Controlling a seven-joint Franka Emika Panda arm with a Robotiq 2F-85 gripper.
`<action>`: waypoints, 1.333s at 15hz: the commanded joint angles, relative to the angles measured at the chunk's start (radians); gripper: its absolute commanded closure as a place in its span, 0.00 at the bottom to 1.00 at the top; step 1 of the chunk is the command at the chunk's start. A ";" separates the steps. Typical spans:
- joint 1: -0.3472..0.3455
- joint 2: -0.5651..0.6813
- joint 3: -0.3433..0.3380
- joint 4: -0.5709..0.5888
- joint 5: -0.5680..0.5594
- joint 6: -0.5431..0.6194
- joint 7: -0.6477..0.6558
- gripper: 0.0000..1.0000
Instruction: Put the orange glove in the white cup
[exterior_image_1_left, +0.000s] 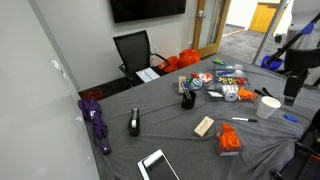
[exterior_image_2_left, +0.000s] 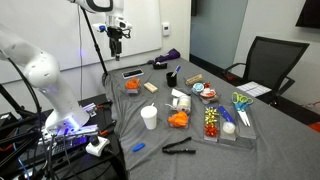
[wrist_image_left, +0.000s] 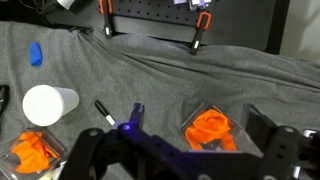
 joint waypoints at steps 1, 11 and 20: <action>0.003 0.001 -0.003 0.001 -0.001 -0.001 0.001 0.00; 0.026 0.054 -0.006 -0.059 0.096 0.201 -0.011 0.00; 0.072 0.178 -0.010 -0.135 0.323 0.522 -0.062 0.00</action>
